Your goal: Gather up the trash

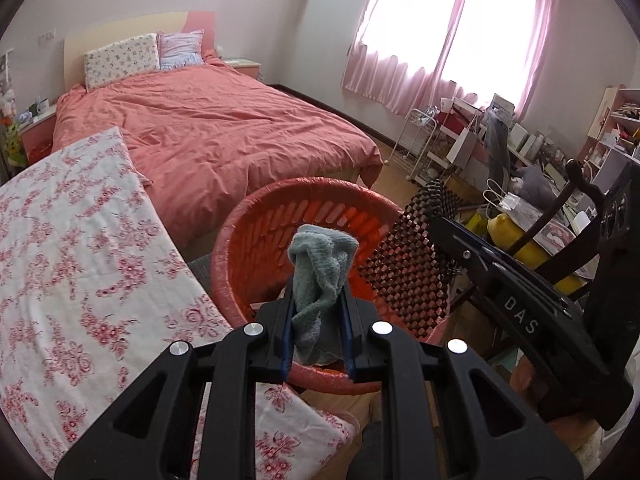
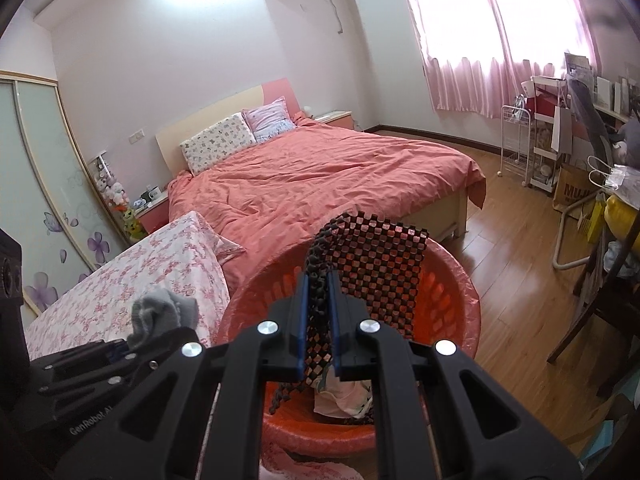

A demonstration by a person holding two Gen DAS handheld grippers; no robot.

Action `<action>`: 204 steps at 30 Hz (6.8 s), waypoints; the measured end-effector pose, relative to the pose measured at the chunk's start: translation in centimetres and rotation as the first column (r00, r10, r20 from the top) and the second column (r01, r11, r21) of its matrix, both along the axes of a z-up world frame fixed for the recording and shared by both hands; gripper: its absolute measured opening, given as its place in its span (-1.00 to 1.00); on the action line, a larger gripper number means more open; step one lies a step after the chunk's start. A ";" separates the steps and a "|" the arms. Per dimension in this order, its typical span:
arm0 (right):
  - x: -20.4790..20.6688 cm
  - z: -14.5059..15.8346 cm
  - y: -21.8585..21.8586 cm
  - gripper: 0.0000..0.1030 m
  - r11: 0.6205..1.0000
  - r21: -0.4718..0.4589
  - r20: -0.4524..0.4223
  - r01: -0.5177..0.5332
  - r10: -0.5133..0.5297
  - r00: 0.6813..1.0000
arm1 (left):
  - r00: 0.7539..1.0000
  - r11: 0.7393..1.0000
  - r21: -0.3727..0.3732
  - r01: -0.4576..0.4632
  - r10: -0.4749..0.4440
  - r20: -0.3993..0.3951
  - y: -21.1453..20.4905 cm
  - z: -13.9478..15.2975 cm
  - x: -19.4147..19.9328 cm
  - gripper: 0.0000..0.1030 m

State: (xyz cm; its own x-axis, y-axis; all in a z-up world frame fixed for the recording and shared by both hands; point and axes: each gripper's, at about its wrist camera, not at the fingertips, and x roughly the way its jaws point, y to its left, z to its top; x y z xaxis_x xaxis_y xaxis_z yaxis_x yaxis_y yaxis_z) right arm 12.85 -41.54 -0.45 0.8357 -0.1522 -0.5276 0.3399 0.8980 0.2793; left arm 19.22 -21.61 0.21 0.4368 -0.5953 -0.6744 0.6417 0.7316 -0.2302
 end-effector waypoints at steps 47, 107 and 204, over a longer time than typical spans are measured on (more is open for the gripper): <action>-12.9 4.6 10.5 0.92 0.961 -0.262 0.142 0.092 -0.056 0.988 | 0.869 0.902 -0.022 -0.432 0.423 0.255 16.8 3.5 -10.3 0.95; -17.1 -0.6 17.9 0.92 0.917 -0.382 -0.031 0.113 -0.135 0.990 | 0.753 0.782 0.011 -0.623 0.596 0.279 19.7 -0.2 -18.4 0.95; -17.1 -0.8 18.0 0.92 0.920 -0.379 -0.033 0.101 -0.122 0.992 | 0.709 0.749 -0.024 -0.662 0.636 0.303 20.5 0.8 -18.9 0.95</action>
